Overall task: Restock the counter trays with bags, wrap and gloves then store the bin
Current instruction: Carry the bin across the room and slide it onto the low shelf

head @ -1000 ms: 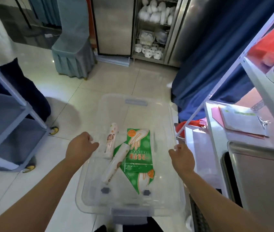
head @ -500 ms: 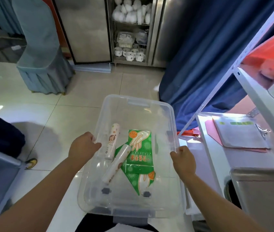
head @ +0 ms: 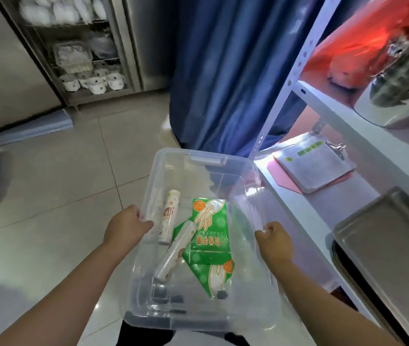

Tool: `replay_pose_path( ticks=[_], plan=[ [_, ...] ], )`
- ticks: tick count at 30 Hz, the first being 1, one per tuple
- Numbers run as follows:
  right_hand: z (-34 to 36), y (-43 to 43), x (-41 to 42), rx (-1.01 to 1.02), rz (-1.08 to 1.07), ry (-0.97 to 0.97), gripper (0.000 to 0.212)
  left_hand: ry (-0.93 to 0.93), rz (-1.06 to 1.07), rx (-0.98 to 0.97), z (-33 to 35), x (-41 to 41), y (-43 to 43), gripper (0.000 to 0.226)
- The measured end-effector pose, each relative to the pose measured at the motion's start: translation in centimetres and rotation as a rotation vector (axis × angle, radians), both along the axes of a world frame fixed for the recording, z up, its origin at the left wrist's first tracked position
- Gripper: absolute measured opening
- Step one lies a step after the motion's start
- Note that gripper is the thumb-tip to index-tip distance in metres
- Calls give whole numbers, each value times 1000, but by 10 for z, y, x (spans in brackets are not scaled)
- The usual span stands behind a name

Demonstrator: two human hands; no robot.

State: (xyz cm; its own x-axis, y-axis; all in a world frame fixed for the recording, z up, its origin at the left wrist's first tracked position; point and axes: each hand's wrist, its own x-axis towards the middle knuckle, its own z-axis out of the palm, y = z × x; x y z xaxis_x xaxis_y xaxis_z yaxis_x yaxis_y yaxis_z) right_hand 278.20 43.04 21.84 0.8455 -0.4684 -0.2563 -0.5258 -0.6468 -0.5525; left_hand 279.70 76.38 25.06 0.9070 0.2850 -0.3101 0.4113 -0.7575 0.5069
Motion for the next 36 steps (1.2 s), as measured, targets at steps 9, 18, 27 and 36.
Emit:
replay_pose_path(
  ticks=[9,18,27,36],
  plan=[
    [-49,58,0,40,-311,123,9,124,-305,49,-41,107,33,27],
    [-120,43,-32,111,-579,236,16,229,-563,155,-111,150,-28,25],
    [-180,-18,-61,132,-835,206,13,243,-740,97,-190,159,-128,20],
    [-230,-80,-43,78,-990,10,19,184,-713,26,-251,186,-215,28]
  ],
)
